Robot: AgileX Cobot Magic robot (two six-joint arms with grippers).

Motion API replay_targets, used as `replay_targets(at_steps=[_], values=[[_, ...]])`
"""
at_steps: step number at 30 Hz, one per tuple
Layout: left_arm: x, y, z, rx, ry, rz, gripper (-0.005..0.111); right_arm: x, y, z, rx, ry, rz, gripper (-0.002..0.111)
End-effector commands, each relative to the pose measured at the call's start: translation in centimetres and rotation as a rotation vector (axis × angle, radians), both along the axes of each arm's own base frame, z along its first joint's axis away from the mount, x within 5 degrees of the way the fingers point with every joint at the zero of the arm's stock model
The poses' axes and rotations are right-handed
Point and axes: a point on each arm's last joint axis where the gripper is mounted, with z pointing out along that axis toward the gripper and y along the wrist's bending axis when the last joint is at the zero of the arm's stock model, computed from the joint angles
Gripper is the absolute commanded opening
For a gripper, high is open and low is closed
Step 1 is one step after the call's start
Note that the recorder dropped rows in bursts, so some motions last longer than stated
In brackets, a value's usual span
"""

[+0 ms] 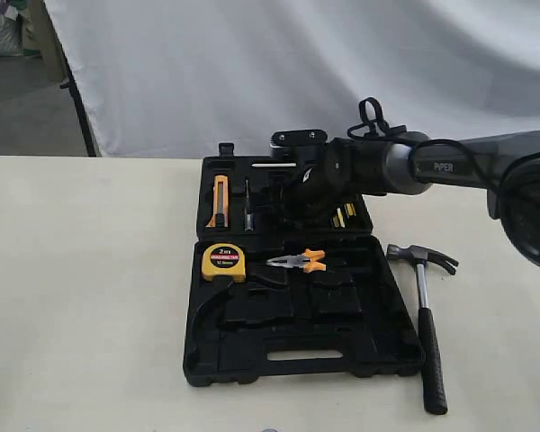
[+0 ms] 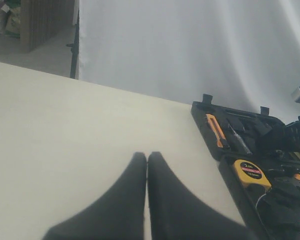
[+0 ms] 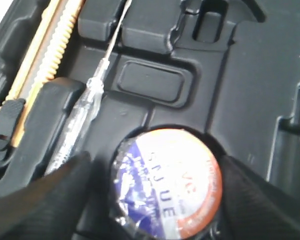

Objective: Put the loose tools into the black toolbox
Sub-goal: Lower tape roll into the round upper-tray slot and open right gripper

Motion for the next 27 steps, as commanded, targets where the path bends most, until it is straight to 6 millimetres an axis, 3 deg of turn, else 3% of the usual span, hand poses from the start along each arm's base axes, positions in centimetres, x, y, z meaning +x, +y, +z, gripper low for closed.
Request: replay_targets(at_steps=[1,11,14,19,23,27], values=[[-0.1,0.1,0.2,0.002,-0.013,0.026,0.001,0.2,-0.3,0.3,0.006,-0.004,-0.011,0.079],[-0.1,0.1,0.2,0.002,-0.013,0.026,0.001,1.1,-2.7,7.5,0.068,-0.132,-0.052,0.080],[-0.1,0.1,0.2,0.002,-0.013,0.026,0.001,1.0,-2.7,8.0,0.071,-0.139,-0.050,0.073],[-0.1,0.1,0.2,0.002,-0.013,0.026,0.001,0.5,-1.4,6.1,0.049,-0.111,-0.016,0.031],[-0.1,0.1,0.2,0.002,-0.013,0.026,0.001,0.6,-1.0,2.9,0.010,-0.062,-0.003,0.000],[-0.1,0.1,0.2,0.002,-0.013,0.026,0.001,0.3,-1.3,-0.8,-0.043,0.050,-0.005,0.000]])
